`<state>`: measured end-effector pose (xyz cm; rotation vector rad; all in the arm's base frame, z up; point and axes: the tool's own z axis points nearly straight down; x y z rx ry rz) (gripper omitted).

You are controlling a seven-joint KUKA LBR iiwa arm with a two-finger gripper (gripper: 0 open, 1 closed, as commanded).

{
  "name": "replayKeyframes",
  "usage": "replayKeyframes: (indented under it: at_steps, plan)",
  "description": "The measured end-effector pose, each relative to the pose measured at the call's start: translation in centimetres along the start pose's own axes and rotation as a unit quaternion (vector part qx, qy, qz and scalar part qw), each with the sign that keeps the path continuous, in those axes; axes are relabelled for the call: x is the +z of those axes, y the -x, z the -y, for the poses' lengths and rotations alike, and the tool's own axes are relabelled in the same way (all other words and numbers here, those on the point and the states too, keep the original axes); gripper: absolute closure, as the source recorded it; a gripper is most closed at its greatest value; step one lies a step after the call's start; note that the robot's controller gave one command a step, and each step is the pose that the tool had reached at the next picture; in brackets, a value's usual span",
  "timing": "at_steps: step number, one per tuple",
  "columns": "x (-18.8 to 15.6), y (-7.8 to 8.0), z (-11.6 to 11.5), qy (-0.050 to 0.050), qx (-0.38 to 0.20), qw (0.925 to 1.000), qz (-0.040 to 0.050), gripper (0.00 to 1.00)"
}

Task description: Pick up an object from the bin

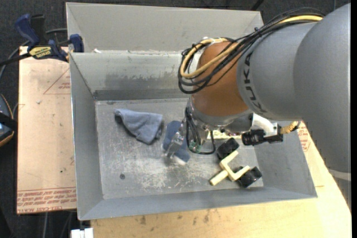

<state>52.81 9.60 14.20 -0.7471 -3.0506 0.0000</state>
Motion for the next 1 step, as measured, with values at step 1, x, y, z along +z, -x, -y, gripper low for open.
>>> replayKeyframes:
  at_steps: [1]
  plan:
    - [-1.19,0.05,-0.06,0.001,0.000,1.0000,0.0011,1.00]
